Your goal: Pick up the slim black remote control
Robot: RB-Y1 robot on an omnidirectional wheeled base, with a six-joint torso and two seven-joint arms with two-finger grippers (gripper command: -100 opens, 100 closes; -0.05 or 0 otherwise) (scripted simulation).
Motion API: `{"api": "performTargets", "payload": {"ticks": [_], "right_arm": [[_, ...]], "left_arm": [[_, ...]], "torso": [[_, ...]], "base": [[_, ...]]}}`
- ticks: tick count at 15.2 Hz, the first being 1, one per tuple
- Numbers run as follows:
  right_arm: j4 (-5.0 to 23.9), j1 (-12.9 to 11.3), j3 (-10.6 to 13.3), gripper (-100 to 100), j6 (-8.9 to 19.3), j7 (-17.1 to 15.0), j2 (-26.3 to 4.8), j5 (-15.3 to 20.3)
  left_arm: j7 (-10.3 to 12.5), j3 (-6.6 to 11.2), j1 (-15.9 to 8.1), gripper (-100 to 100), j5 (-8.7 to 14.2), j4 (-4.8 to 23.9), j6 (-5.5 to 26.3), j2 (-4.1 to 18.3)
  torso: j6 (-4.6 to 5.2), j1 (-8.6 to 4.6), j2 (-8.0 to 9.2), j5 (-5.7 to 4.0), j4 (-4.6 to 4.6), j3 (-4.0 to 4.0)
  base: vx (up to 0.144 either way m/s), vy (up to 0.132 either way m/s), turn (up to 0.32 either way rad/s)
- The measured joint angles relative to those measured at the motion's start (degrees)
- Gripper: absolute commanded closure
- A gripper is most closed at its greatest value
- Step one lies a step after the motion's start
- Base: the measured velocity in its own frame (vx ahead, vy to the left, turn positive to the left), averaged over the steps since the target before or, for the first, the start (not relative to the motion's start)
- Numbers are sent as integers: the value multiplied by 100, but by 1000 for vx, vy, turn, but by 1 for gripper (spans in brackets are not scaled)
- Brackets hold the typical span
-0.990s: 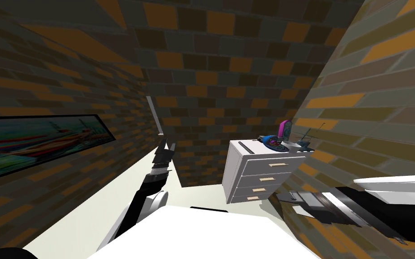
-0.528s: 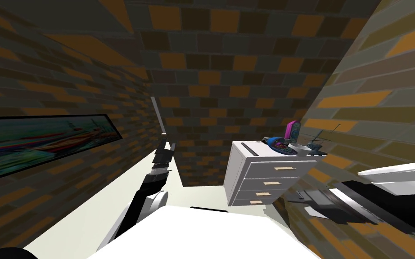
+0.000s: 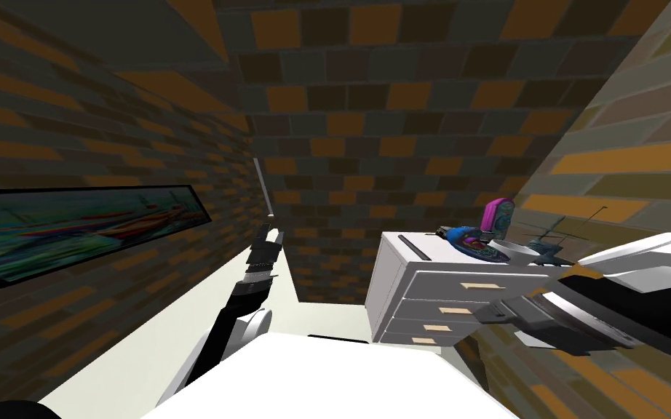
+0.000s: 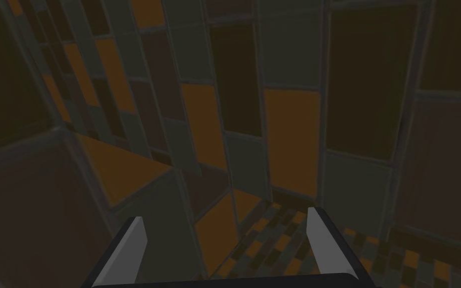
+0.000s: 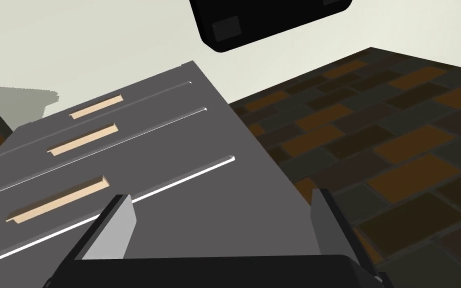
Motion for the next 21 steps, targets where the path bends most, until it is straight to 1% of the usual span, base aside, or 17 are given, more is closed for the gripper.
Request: {"api": "performTargets", "payload": {"ticks": [5, 9, 13, 15, 17, 21], "right_arm": [[12, 17, 117, -100, -75, -100, -633, -95], [32, 53, 199, -100, -141, -167, -1127, -175], [29, 139, 174, -100, -179, -237, -1467, -270], [11, 186, 138, -100, -191, -268, -1567, -317], [-5, 206, 123, -100, -196, -278, -1603, -340], [134, 285, 57, -100, -29, -218, -1288, -261]], "left_arm": [[0, 0, 0, 0, 0, 0, 0, 0], [0, 0, 1, 0, 0, 0, 0, 0], [0, 0, 2, 0, 0, 0, 0, 0], [0, 1, 2, 0, 0, -1, 0, 0], [0, 1, 2, 0, 0, -1, 0, 0], [0, 0, 0, 0, 0, 0, 0, -1]], "torso": [[-2, 4, -14, 1, -4, -8], [-2, 0, -41, 0, -10, -24], [-2, -6, -68, -3, -18, -41], [-2, -7, -76, -4, -20, -45], [2, -9, -58, -5, -17, -37], [5, 26, 35, 2, 8, 20]], "base": [[82, 0, 134], [145, -13, 151], [204, -28, 186], [219, -40, 154], [81, -13, 32], [-48, 55, -8]]}}
